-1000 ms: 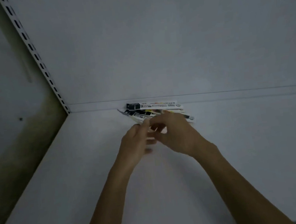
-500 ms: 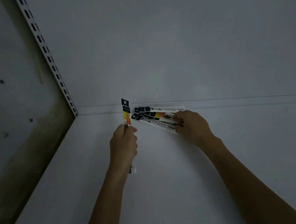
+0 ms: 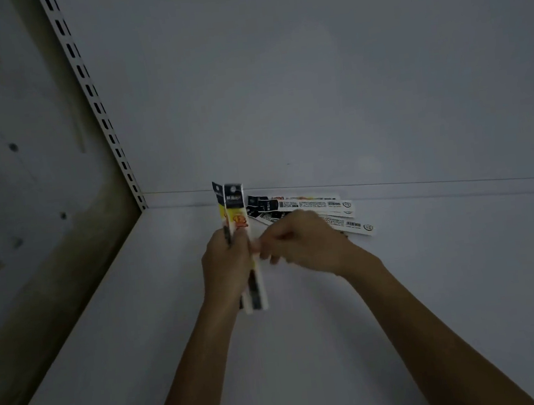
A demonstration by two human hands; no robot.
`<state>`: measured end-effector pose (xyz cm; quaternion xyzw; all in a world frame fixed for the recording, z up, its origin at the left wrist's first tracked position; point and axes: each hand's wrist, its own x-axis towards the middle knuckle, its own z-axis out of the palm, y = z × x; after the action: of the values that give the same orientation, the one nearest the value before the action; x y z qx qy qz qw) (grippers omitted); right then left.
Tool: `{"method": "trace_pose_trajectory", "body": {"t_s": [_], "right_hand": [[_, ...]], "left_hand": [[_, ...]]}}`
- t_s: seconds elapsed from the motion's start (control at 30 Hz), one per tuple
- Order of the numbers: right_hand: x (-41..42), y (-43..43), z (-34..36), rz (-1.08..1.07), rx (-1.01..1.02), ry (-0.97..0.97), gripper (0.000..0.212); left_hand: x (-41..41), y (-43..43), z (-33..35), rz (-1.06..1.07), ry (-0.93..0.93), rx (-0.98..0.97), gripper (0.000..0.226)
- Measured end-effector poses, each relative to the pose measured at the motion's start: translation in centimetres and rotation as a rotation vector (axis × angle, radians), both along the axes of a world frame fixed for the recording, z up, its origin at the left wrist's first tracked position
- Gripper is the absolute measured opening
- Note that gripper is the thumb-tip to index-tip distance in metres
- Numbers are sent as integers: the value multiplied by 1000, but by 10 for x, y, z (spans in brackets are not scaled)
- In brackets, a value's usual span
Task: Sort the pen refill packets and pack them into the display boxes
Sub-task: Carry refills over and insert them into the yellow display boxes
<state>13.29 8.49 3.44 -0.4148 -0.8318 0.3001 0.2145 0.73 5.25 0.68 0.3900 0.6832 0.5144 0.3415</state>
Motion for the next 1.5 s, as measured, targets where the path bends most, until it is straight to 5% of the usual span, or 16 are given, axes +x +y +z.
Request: {"method": "trace_pose_trajectory", "body": {"t_s": [0.13, 0.3, 0.63, 1.1, 1.5], "right_hand": [[19, 44, -12, -353, 217, -137, 34], [22, 64, -38, -437, 264, -458, 36], [56, 25, -4, -613, 458, -81, 21], [354, -175, 9, -1364, 348, -44, 29], [564, -308, 6, -1598, 332, -69, 25]], "left_hand": [[-16, -3, 4, 31, -128, 57, 17], [-22, -6, 13, -16, -152, 96, 13], [11, 1, 31, -193, -248, 167, 23], [303, -55, 33, -819, -396, 10, 17], [551, -152, 30, -1130, -396, 16, 26]]}}
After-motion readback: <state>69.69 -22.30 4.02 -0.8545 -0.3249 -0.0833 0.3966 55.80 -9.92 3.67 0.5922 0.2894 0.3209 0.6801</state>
